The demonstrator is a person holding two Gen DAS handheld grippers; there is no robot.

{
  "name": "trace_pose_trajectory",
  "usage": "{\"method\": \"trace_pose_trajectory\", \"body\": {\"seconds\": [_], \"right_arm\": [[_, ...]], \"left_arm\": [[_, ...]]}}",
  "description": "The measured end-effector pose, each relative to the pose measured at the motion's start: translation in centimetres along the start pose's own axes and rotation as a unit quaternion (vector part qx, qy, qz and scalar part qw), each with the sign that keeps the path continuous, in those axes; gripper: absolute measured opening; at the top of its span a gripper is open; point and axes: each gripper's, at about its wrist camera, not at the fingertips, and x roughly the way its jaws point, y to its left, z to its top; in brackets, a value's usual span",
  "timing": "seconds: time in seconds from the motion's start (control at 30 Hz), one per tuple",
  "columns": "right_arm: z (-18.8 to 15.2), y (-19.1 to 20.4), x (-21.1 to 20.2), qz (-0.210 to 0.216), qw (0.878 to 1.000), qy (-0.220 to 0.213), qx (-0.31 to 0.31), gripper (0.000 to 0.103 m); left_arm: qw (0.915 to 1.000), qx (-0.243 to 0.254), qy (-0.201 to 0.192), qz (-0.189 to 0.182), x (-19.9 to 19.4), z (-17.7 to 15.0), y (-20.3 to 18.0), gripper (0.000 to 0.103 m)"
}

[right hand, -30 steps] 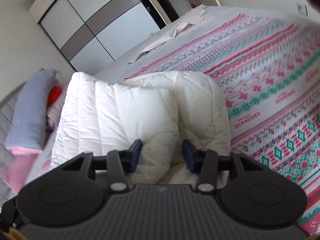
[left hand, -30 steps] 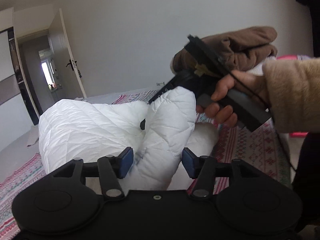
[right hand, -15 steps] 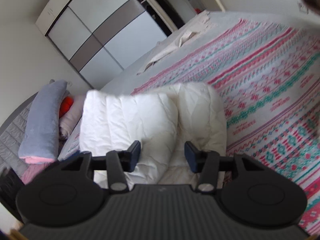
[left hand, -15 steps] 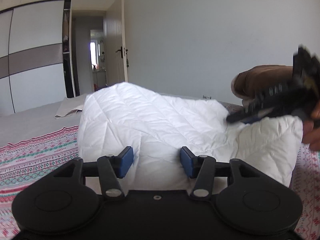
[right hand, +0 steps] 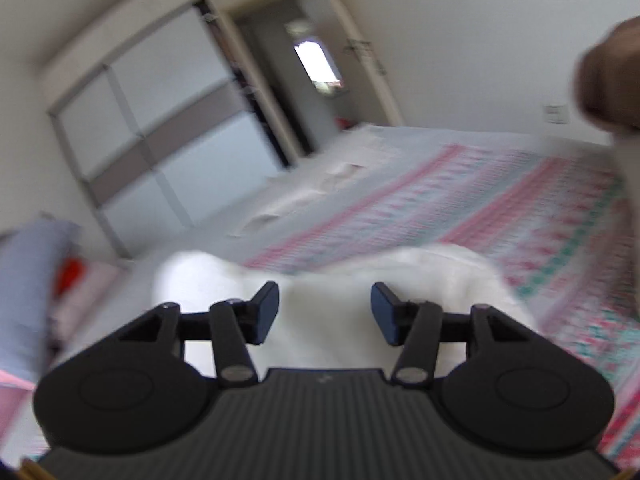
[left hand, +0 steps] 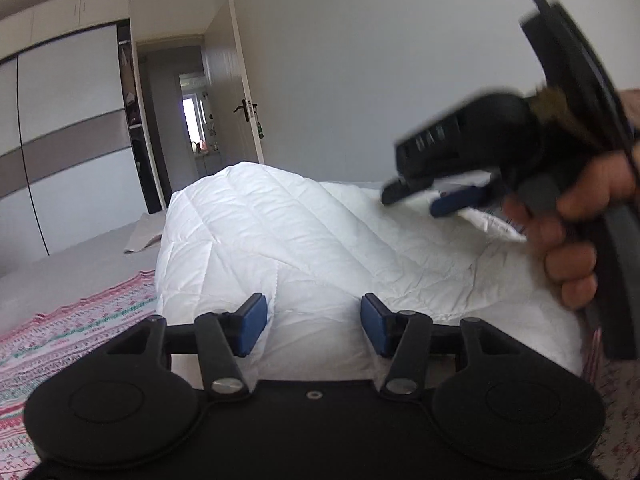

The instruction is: Fold large clothes

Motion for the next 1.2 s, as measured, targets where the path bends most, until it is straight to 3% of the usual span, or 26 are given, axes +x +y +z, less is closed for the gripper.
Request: {"method": "trace_pose_trajectory", "body": {"seconds": [0.07, 0.2, 0.33, 0.4, 0.53, 0.7, 0.87, 1.1, 1.2], "right_arm": [[-0.7, -1.9, 0.7, -0.033, 0.999, 0.012, 0.029, 0.049], [-1.6, -3.8, 0.9, -0.07, 0.995, 0.007, 0.07, 0.055], [-1.9, -3.9, 0.8, -0.066, 0.995, 0.005, 0.068, 0.06], [-2.1, -3.9, 1.0, -0.069, 0.996, 0.006, 0.063, 0.061], [-2.0, -4.2, 2.1, -0.066, 0.996, 0.022, 0.049, 0.068], [-1.9, -6.7, 4.7, -0.026, 0.992, 0.069, 0.102, 0.076], [-2.6, -5.9, 6.3, -0.039, 0.994, 0.073, 0.066, 0.077], [-3.2, -4.7, 6.6, -0.064, 0.996, 0.061, 0.026, 0.079], [-2.4, -4.4, 5.9, -0.059, 0.996, 0.065, 0.028, 0.086]], "left_arm": [[0.9992, -0.038, -0.009, -0.01, 0.0, 1.4, 1.1, 0.053], [0.9978, -0.062, -0.021, 0.01, 2.4, 5.0, 2.1, 0.051], [0.9965, -0.056, 0.029, 0.055, 7.5, 6.5, 1.8, 0.054], [0.9922, -0.063, 0.061, 0.089, 10.0, 6.1, 2.0, 0.055], [0.9847, -0.089, 0.1, 0.111, 12.8, 3.9, 2.9, 0.055], [0.9778, -0.153, 0.1, 0.103, 13.7, 1.6, 4.2, 0.055], [0.9731, -0.193, 0.087, 0.091, 14.2, 0.1, 5.1, 0.056], [0.9749, -0.183, 0.078, 0.099, 13.2, 0.8, 4.9, 0.056], [0.9767, -0.182, 0.062, 0.096, 11.1, 1.4, 5.0, 0.059]]}}
